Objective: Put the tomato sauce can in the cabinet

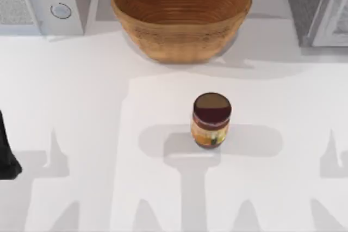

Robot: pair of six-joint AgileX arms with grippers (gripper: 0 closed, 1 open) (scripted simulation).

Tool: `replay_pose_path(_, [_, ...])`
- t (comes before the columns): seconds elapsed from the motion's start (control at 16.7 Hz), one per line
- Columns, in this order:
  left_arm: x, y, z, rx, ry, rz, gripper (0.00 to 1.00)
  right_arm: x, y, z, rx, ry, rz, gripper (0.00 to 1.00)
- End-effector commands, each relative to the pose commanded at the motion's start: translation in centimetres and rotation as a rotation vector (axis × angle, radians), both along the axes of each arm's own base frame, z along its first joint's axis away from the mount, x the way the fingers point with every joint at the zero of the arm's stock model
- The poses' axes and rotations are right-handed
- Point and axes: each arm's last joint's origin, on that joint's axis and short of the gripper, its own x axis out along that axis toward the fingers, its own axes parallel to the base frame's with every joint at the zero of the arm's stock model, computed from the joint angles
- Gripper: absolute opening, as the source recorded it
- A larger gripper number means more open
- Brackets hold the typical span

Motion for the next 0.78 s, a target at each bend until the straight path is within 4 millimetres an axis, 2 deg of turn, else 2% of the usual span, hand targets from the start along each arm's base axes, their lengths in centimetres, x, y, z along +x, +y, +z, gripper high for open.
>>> replay_pose_path(0.3, [0.0, 0.0, 0.0, 0.000, 0.000, 0.000, 1.00, 0.1, 0.3, 0.7, -0.003, -0.017, 0.054, 1.00])
replay_pose_path(0.6, [0.0, 0.0, 0.0, 0.000, 0.000, 0.000, 1.00, 1.1, 1.5, 4.4, -0.026, -0.106, 0.266, 1.00])
replay_pose_path(0.78, [0.0, 0.0, 0.0, 0.000, 0.000, 0.000, 1.00, 2.7, 2.4, 7.0, -0.046, -0.158, 0.412, 1.00])
